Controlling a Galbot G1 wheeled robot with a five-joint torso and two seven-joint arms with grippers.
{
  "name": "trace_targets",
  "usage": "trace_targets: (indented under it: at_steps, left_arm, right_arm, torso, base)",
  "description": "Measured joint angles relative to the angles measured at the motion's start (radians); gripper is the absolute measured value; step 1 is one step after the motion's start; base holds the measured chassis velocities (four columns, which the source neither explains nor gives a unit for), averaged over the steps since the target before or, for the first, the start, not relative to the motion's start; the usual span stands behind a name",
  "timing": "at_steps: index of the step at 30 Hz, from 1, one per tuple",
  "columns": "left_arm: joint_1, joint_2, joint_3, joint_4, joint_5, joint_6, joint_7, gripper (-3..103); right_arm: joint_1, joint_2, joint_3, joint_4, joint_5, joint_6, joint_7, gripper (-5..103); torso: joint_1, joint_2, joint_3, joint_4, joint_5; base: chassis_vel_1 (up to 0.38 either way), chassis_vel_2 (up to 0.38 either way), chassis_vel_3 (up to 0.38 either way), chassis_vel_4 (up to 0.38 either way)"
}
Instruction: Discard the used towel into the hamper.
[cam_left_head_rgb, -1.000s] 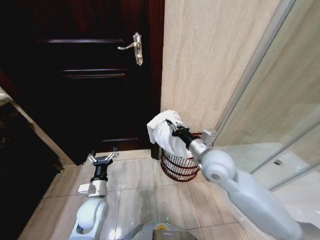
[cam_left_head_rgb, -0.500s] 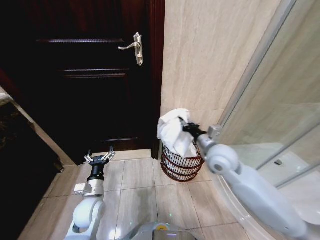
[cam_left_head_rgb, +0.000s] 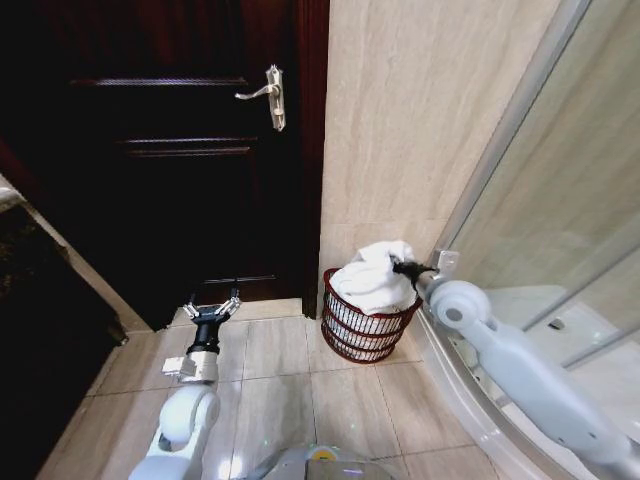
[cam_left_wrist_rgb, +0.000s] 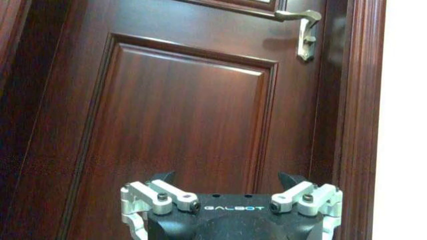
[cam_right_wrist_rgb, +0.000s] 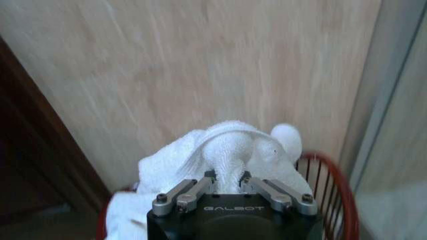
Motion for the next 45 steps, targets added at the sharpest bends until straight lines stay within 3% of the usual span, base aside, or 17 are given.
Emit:
trace_targets:
  at_steps: [2,9,19,29,45]
  left_arm:
    - [-0.001,0.002,-0.001,0.014,-0.003,-0.009,0.001,100]
    - [0.0,0.011,-0.01,0.022,-0.015,-0.018,0.006,100]
    - [0.049,0.01,-0.053,-0.005,-0.027,-0.032,0.016,100]
    - [0.084,0.002,-0.096,-0.001,-0.044,-0.075,0.041,100]
    - [0.07,-0.017,-0.078,-0.014,-0.034,-0.08,0.054,100]
  right_arm:
    - [0.029,0.016,-0.015,-0.032,0.086,-0.008,0.048,13]
    - [0.08,0.069,-0.042,-0.118,0.201,-0.025,0.103,13]
    - [0.112,0.196,-0.059,-0.342,0.197,-0.038,0.09,13]
    - [0.097,0.26,-0.064,-0.413,0.173,-0.02,0.099,13]
    - [0.075,0.355,-0.04,-0.58,0.065,-0.009,0.046,13]
  torso:
    - [0.0,0.0,0.0,-0.0001,0.0]
    - [0.0,0.0,0.0,0.0,-0.0001]
    - [0.0,0.0,0.0,0.0,0.0]
    - [0.0,0.0,0.0,-0.0001,0.0]
    - [0.0,0.0,0.0,-0.0002,-0.0002]
  base:
    - [0.0,0.0,0.0,0.0]
    - [0.0,0.0,0.0,0.0]
    - [0.0,0.0,0.0,0.0]
    - [0.0,0.0,0.0,0.0]
    - [0.0,0.0,0.0,0.0]
